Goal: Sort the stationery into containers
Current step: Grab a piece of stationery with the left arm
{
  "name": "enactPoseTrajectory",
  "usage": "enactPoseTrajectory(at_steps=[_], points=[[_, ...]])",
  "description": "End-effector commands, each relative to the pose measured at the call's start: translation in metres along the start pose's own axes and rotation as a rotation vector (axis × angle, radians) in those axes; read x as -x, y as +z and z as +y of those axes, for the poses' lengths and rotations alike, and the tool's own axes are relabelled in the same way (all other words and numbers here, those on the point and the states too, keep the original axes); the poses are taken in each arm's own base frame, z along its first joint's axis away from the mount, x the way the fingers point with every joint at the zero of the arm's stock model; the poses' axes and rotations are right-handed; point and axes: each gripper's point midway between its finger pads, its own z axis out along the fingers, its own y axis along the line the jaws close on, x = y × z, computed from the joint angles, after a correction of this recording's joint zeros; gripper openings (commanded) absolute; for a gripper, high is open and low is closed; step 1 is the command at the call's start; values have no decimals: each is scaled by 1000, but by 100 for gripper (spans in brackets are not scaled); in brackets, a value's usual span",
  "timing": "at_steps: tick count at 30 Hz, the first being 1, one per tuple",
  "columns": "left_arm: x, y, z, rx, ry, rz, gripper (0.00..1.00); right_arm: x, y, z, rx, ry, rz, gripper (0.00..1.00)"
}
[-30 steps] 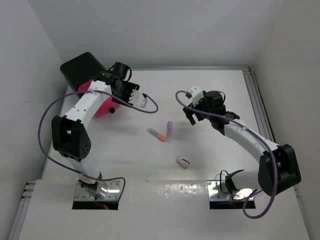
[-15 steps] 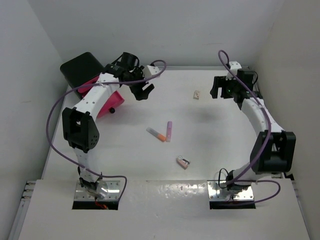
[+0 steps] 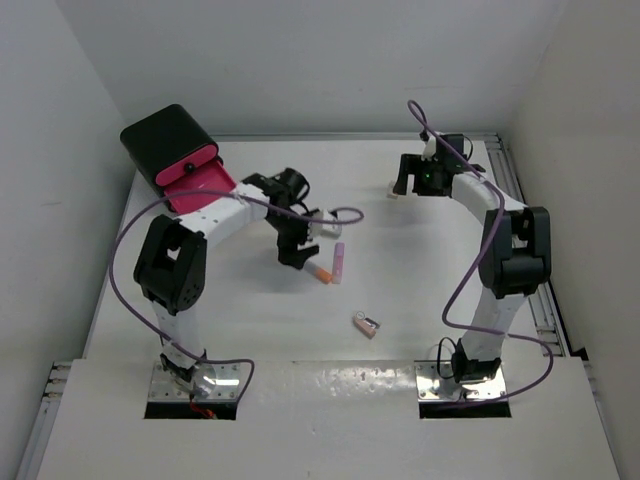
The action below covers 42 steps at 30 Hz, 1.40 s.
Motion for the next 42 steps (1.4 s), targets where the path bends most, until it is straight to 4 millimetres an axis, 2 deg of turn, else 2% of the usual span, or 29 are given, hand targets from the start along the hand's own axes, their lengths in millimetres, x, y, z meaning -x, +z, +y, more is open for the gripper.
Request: enactPoseTrajectory(at_steps=[1,5,9,13,16,26,31,37,40,42], points=[[8,12,-34,-64,240,-24,77,27,-6,12,24,24,-63,85],[10,31,-36,-42,324,-20,76,24,-8,14,34,28,-54,85],[23,47,-22,11,382,-43,77,13,-15,16,43,31,-35,85],[26,63,-19,0,444,-14,77,6,-24,18,53,30,-29,84],[21,76,-23,-28,482,14,76,5,-31,18,59,32,-35,84],[-5,88,-39,-91,511,57,68,-4,-39,13,53,45,-37,83],[-17,94,-39,-79,512,81,59,-4,-40,14,58,44,-38,82],[-28,95,-40,-43,498,102,37,-3,-40,14,58,40,-41,81],[-35,84,-40,-37,472,125,28,-2,-42,15,61,33,-42,81],[-38,65,-35,-9,439,123,22,-1,-43,15,62,28,-47,81]])
